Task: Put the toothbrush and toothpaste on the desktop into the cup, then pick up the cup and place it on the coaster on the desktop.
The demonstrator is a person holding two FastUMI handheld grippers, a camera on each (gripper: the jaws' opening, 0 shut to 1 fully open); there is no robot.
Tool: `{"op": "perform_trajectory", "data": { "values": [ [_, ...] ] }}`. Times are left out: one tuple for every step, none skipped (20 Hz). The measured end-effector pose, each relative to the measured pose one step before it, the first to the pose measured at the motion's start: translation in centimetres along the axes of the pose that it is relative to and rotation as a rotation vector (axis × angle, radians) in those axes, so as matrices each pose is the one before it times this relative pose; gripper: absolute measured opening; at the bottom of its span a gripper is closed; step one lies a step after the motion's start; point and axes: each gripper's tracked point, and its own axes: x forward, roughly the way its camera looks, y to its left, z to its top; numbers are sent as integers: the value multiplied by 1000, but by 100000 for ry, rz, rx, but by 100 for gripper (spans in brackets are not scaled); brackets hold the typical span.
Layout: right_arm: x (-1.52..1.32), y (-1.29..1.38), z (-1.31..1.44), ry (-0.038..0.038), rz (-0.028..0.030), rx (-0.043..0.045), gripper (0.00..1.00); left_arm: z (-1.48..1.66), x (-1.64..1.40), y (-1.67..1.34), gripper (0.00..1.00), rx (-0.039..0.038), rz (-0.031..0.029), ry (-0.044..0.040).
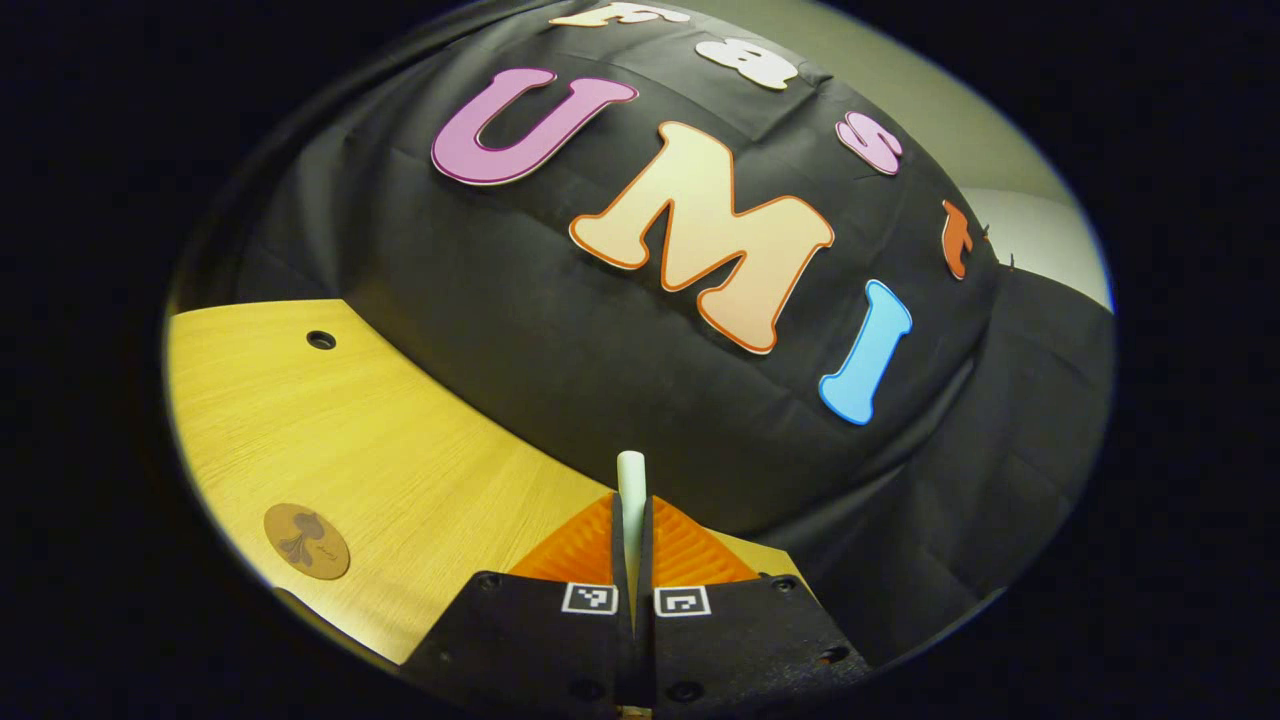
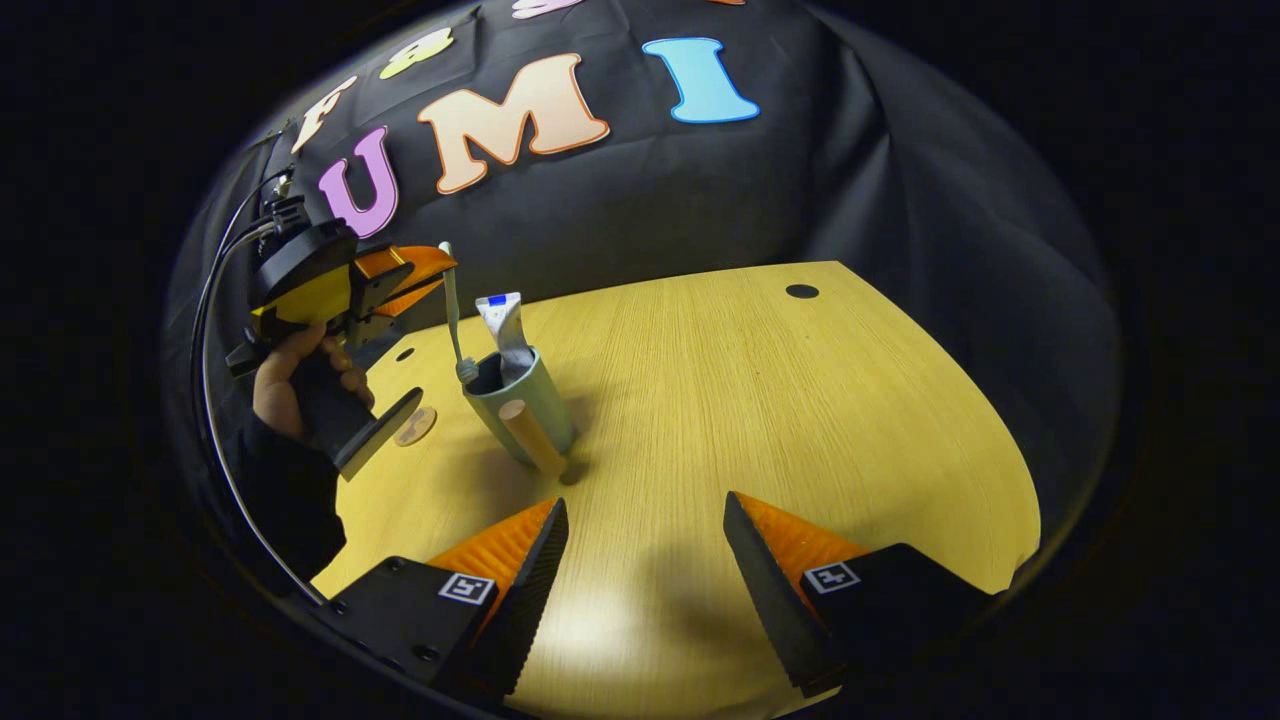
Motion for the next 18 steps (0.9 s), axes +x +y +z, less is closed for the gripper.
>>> {"op": "perform_trajectory", "data": {
  "values": [
    [135,-80,-191,308,14,-261,96,-348,205,-18,0,1190,414,-624],
    [179,-67,-88,231,125,-190,96,-581,-20,87,0,1438,605,307],
    [96,-16,-105,341,149,-78,96,-522,-125,53,0,1185,370,609],
    [40,25,89,68,174,-107,96,-483,-158,-1,0,966,403,476],
    [192,44,133,-147,357,-7,96,-279,-315,-153,0,873,50,641],
    [147,69,142,-36,293,-135,96,-259,-452,-22,0,694,254,408],
    [59,169,85,-325,427,-168,96,-188,-470,-73,0,1123,-64,366],
    [99,187,273,-394,371,-25,96,-333,-325,-23,0,1111,172,714],
    [137,252,237,-255,702,304,96,-1362,-854,815,0,1271,-417,1656],
    [182,277,452,-510,733,464,97,-535,-643,40,0,1859,-118,2449],
    [181,382,294,-328,669,395,90,-494,-607,49,0,2365,-49,2024],
    [227,425,329,139,865,267,96,-405,-633,193,0,2253,143,1725],
    [238,427,214,489,1407,22,97,-646,-619,127,0,2066,-160,2227],
    [274,369,182,1224,873,-474,92,-401,-698,56,1,1592,-441,1787],
    [339,357,209,1009,1003,-775,98,-151,-424,-94,2,1676,-804,1035],
    [145,437,250,1157,1151,-1153,98,-91,-552,-14,3,1712,-734,943],
    [331,271,272,1174,1092,-1351,99,-344,-461,14,3,1416,-1000,1335],
    [149,473,319,1360,1453,-1323,99,-365,-464,-128,4,596,-1187,1970]
  ]
}}
